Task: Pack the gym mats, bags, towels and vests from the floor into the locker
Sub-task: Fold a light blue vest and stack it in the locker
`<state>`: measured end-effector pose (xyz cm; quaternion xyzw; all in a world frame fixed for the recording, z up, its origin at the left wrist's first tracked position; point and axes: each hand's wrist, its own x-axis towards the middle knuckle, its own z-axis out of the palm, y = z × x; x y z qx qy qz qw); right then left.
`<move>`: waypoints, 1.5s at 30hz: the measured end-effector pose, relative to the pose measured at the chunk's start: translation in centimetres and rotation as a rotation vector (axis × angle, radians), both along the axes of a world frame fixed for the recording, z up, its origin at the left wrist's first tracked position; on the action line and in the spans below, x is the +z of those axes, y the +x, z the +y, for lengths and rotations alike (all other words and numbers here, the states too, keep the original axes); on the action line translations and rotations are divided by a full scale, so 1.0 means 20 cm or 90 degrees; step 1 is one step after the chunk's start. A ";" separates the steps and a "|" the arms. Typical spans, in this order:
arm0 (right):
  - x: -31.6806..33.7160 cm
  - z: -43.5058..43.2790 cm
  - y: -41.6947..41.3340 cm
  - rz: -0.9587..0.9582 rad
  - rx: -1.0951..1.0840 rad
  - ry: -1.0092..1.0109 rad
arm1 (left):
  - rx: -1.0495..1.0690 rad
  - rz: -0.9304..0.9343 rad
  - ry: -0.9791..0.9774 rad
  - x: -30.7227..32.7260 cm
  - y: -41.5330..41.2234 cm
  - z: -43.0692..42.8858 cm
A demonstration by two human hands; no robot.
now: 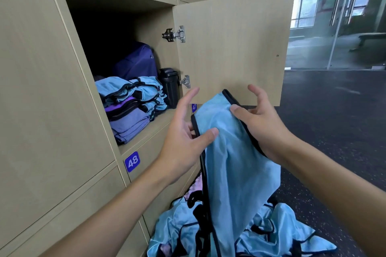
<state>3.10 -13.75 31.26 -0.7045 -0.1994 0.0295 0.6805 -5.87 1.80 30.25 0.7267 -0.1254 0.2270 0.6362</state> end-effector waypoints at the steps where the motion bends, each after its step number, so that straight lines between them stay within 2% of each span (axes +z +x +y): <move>1: 0.01 -0.01 -0.02 0.005 0.044 -0.015 | 0.020 -0.015 -0.013 0.02 0.00 0.01; 5: 0.02 -0.02 -0.07 -0.008 0.180 -0.090 | 0.086 -0.046 -0.066 0.08 0.01 0.07; 7: 0.02 -0.02 -0.08 -0.023 0.197 -0.068 | 0.100 -0.026 -0.092 0.07 0.02 0.10; 12: 0.01 -0.01 -0.09 -0.062 0.165 0.005 | 0.035 0.098 0.036 -0.09 -0.02 0.08; 20: 0.00 -0.02 -0.04 -0.047 0.037 0.032 | -0.017 0.081 -0.014 -0.02 -0.05 0.07; 25: 0.00 -0.05 0.00 -0.037 0.003 0.050 | 0.008 0.087 0.078 0.06 -0.06 0.10; 28: -0.01 -0.05 0.00 0.003 0.040 0.022 | 0.057 0.059 0.042 0.09 -0.05 0.09; 31: -0.01 -0.06 -0.04 0.083 0.137 -0.023 | 0.106 0.020 -0.024 0.12 -0.04 0.11; 34: -0.01 -0.05 -0.07 0.124 0.218 -0.007 | 0.141 0.018 -0.091 0.13 -0.04 0.12; 39: -0.02 -0.02 -0.01 0.079 0.062 0.118 | 0.141 0.027 -0.128 0.13 -0.05 0.14; 43: -0.07 -0.01 -0.06 0.024 0.166 0.029 | 0.148 0.016 -0.118 0.13 -0.04 0.12; 45: -0.08 0.02 -0.08 0.000 0.154 0.036 | 0.151 0.022 -0.088 0.11 -0.04 0.12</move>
